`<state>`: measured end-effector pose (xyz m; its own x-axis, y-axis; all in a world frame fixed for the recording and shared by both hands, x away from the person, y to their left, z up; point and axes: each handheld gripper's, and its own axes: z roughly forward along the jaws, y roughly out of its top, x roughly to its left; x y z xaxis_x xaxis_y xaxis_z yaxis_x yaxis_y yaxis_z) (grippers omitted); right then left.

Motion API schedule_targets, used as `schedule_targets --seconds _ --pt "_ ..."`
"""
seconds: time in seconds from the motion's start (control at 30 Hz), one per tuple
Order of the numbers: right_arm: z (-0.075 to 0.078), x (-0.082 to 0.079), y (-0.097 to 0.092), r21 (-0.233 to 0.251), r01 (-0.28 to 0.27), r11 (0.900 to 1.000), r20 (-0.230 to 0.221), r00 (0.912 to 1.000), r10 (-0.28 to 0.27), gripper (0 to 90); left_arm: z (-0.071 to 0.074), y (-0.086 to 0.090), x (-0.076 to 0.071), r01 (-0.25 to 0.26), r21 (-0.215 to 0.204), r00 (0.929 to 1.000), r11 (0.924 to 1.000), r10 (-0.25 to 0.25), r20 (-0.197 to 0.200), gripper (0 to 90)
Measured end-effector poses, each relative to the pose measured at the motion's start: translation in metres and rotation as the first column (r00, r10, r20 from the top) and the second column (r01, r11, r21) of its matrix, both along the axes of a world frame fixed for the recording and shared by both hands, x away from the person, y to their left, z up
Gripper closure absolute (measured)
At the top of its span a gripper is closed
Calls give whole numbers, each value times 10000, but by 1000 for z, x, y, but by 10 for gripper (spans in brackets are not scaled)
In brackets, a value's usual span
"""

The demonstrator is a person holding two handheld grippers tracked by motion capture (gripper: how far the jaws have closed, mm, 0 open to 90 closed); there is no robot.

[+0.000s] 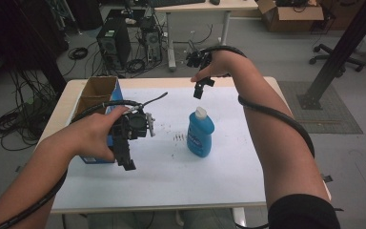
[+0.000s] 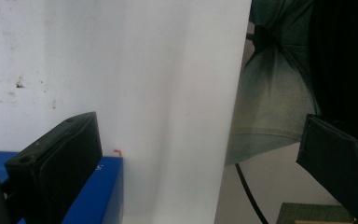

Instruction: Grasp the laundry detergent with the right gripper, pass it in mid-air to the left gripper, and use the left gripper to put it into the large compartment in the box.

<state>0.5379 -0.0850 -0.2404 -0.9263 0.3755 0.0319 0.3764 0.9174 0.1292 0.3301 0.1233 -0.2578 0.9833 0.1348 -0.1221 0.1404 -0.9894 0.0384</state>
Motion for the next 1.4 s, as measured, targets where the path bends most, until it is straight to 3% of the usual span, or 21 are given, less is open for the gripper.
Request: schedule_targets --seconds 0.5,0.8,1.4 --pt "16 -5 -11 186 81 9998 118 9999 -83 37 2 -5 0 117 101 9999 9999 -118 33 2" --pt "33 -18 -26 863 -31 9963 383 9993 -2 34 6 -4 1 84 40 9998 10000 -85 152 2" --pt "23 -47 -96 1017 698 9924 541 9957 -756 35 4 -12 2 310 165 9994 9994 -313 152 2"
